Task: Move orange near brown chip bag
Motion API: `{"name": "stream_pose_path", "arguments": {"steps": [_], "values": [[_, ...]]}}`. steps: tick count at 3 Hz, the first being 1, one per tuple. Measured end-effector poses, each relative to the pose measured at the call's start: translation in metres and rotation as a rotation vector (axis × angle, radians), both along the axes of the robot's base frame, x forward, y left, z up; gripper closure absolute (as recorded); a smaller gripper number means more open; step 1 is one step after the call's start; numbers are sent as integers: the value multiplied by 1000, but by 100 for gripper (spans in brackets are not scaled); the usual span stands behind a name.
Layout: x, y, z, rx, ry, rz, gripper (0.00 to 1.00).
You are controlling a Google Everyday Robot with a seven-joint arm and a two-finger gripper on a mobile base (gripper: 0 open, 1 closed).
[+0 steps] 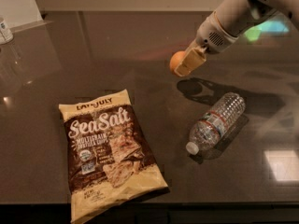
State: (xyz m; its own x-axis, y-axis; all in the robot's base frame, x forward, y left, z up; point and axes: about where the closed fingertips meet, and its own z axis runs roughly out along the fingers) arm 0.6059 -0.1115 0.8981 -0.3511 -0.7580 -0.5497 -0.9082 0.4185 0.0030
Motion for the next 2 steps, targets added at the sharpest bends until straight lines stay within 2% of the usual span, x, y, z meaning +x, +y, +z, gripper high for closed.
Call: {"name": "stream_pose_path", "arguments": {"steps": [1, 2], "values": [[-30, 30, 1, 14, 23, 94, 100], [-57, 53, 3, 21, 25, 147, 100]]}}
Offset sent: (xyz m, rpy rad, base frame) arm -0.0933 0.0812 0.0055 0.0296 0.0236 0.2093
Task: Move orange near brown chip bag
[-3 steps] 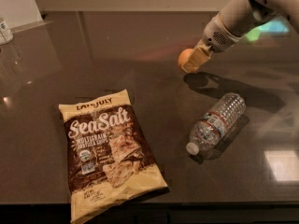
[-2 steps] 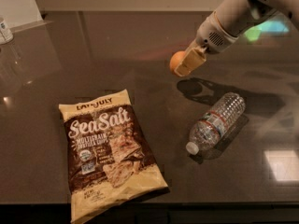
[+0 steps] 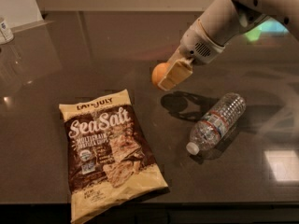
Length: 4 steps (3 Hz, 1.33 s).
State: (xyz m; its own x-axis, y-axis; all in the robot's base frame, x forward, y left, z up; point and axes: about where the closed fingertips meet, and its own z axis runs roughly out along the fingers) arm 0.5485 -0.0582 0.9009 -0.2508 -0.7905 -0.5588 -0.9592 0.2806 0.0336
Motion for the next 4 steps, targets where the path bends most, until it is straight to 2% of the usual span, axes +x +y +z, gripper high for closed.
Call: {"name": "stream_pose_path", "arguments": {"steps": [1, 2, 4], "values": [[-19, 14, -5, -28, -10, 8, 100], [-32, 18, -17, -85, -29, -15, 100], [-40, 17, -45, -127, 27, -54, 100]]}}
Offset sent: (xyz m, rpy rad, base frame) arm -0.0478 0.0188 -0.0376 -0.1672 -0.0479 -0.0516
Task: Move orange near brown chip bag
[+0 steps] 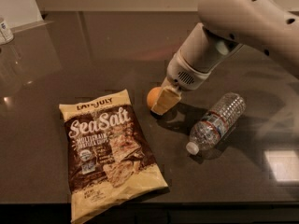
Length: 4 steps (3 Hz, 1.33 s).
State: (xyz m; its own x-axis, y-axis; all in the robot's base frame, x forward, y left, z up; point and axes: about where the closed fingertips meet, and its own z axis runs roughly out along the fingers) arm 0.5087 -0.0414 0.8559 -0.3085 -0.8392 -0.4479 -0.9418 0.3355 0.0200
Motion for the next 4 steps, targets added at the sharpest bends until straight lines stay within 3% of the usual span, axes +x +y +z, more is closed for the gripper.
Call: {"name": "stream_pose_path", "arguments": {"steps": [1, 4], "values": [[-2, 1, -8, -2, 23, 1, 87], [-2, 2, -5, -3, 22, 3, 17]]}}
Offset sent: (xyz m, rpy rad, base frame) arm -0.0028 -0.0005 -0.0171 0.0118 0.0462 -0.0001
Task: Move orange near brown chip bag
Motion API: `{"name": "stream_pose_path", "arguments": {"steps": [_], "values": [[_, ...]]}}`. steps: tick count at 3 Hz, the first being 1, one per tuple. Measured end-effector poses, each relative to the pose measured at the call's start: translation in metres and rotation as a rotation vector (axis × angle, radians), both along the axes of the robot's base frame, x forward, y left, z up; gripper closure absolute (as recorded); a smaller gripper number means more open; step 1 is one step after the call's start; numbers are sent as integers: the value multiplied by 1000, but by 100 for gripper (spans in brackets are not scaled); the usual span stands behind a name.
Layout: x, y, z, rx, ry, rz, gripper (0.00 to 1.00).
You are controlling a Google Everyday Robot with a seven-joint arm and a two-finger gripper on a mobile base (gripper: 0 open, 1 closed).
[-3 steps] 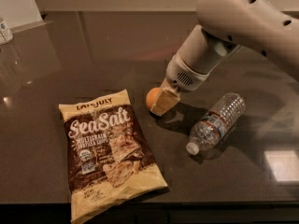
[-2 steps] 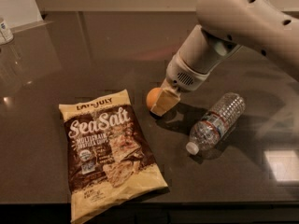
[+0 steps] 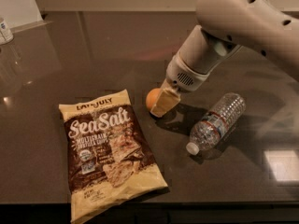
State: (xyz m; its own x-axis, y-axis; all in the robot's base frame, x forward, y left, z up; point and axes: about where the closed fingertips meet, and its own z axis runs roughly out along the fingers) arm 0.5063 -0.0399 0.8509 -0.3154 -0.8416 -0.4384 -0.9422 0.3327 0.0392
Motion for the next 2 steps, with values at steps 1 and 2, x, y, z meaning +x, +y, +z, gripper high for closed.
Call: {"name": "stream_pose_path", "arguments": {"steps": [1, 2], "values": [[-1, 1, 1, -1, -1, 2, 0], [-1, 1, 1, -1, -1, 2, 0]]}}
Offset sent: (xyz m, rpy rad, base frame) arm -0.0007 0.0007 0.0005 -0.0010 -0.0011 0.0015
